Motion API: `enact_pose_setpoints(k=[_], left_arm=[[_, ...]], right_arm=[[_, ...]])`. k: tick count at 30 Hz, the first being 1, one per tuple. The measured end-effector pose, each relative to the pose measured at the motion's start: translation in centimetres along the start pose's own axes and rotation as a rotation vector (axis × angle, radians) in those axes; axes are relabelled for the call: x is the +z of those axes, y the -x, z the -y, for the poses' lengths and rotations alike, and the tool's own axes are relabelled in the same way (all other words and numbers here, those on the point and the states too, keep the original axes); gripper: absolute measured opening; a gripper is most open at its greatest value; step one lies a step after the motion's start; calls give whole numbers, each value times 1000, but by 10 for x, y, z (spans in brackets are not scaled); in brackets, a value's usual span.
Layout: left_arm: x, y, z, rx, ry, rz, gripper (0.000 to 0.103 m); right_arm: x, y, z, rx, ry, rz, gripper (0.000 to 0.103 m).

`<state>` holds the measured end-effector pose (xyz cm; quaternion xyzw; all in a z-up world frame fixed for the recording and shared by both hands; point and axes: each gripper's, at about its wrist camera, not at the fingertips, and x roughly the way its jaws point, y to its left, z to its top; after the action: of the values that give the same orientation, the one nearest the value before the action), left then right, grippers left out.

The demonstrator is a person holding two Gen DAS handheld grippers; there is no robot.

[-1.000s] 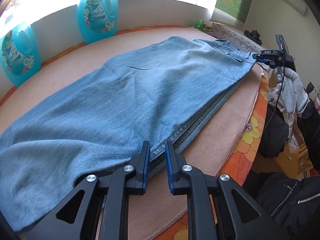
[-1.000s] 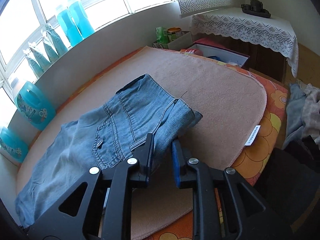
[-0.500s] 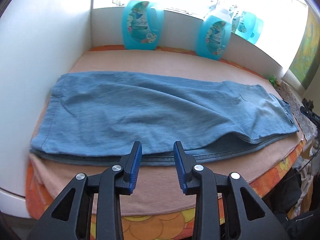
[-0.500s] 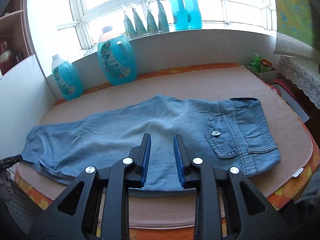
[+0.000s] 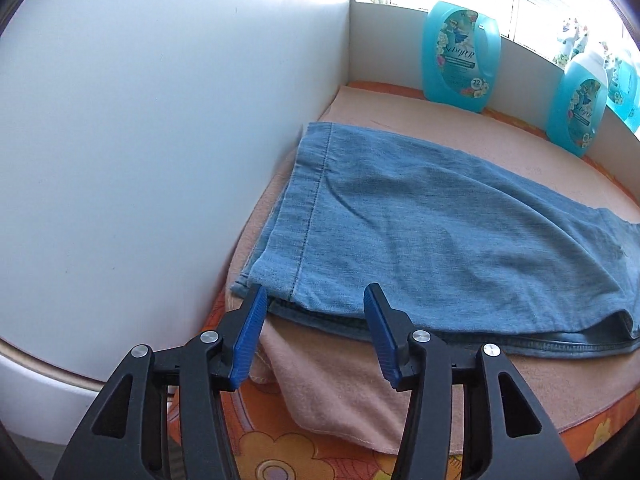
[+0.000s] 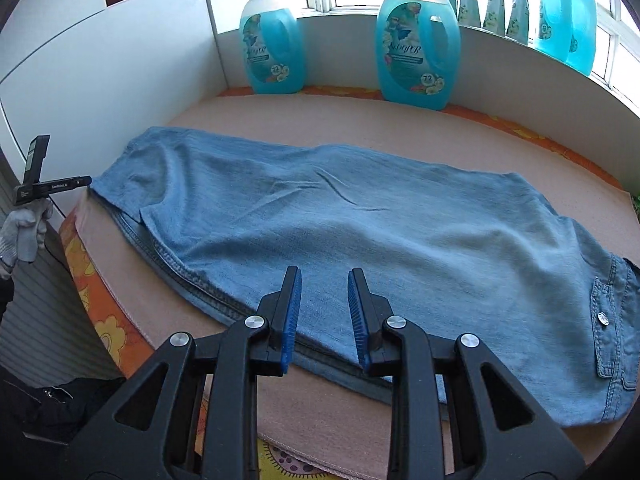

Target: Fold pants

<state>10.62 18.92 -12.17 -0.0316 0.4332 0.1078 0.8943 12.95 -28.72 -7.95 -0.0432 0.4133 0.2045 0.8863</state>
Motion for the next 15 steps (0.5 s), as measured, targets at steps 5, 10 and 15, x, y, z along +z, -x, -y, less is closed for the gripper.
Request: enact_pose_setpoints(k=[5, 10, 15], left_arm=[[1, -13, 0, 70, -26, 0, 49], [-1, -22, -7, 56, 9, 1, 49], [-5, -21, -5, 81, -5, 41, 20]], right_arm=[[2, -11, -17, 58, 69, -28, 41], [2, -26, -31, 76, 129, -78, 44], [0, -39, -44, 88, 197, -121, 44]])
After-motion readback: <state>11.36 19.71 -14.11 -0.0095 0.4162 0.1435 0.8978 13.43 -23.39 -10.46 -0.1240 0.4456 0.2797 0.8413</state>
